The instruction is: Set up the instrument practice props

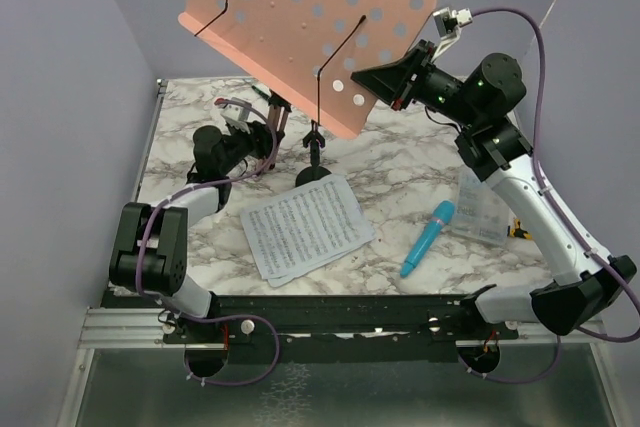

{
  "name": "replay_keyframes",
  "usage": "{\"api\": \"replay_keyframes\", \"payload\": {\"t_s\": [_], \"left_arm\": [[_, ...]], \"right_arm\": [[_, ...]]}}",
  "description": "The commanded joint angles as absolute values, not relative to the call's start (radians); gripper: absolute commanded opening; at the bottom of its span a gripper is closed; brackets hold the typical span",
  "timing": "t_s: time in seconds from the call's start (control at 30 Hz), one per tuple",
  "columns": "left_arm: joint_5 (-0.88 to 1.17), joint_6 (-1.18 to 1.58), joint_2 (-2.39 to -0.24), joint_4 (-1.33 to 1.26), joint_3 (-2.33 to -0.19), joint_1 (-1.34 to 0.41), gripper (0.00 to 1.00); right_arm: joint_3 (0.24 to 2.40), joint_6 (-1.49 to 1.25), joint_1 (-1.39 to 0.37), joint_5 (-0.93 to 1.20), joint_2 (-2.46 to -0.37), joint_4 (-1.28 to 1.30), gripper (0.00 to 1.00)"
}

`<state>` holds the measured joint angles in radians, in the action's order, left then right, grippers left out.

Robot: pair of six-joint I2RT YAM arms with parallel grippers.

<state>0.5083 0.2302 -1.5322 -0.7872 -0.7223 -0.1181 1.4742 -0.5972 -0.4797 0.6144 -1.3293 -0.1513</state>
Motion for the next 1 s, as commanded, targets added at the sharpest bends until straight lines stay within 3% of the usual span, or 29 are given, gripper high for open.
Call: {"api": "replay_keyframes", "payload": {"t_s": [0.0,0.67,0.97], "left_arm": [[0.517,0.402,-1.555,-1.056,-0.85,-0.134,0.0],[0.535,0.434,-1.821,-1.109,-1.139,-0.26,0.0],[0.548,0.449,-1.867,-1.109,-1.242,-0.268,0.0]], "right_arm": [[1.567,-0.535,-0.526,0.672,-1.285,-0.036,0.01],[1.721,-0.213,-0.541,0.328,-1.291,0.255,0.0],[1.74,-0.186,-0.541,0.29,-1.27,0.291,0.0]]}}
